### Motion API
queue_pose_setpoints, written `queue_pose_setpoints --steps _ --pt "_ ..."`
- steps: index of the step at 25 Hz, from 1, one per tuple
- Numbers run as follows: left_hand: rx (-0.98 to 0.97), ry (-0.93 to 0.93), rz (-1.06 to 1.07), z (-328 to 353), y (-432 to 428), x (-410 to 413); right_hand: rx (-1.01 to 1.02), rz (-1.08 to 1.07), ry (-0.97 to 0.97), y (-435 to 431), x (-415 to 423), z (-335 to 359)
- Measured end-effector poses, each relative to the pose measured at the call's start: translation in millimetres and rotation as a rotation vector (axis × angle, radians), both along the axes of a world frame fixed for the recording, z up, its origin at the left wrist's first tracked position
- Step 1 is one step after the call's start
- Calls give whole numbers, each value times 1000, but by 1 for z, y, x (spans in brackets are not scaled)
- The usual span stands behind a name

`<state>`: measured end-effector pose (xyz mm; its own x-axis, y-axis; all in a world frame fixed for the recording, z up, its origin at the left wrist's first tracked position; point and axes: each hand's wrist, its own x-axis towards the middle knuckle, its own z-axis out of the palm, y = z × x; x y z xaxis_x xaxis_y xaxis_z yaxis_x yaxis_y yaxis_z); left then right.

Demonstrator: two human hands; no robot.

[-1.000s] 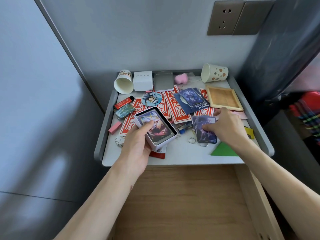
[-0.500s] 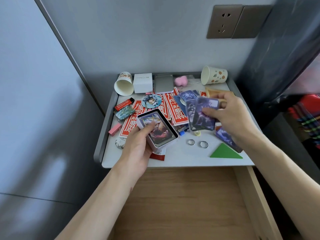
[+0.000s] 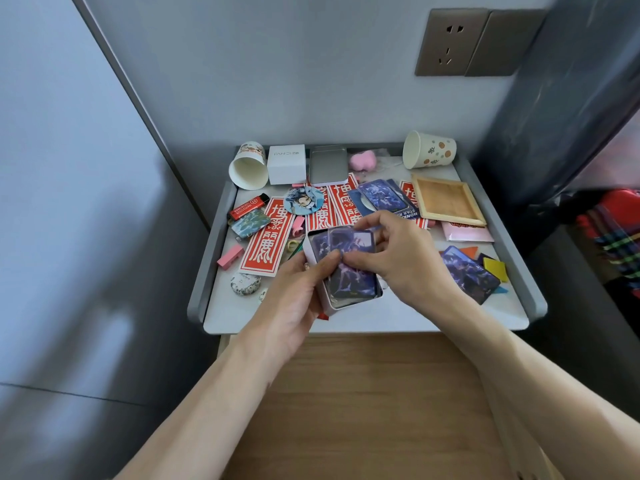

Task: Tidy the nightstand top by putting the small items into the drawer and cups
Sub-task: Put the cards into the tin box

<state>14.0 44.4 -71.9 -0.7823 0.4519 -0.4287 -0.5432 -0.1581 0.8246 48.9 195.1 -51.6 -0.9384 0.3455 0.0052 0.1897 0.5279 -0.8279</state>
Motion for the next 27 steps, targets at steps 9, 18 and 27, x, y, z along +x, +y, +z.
queue_pose_setpoints --steps 9,18,27 --pt "37 1 12 -5 2 -1 222 -6 -43 0 2 1" --pt "64 -24 4 0 2 1 325 61 68 -5 -1 -5" --pt "38 -35 36 -1 0 -1 365 107 85 -6 0 -10"
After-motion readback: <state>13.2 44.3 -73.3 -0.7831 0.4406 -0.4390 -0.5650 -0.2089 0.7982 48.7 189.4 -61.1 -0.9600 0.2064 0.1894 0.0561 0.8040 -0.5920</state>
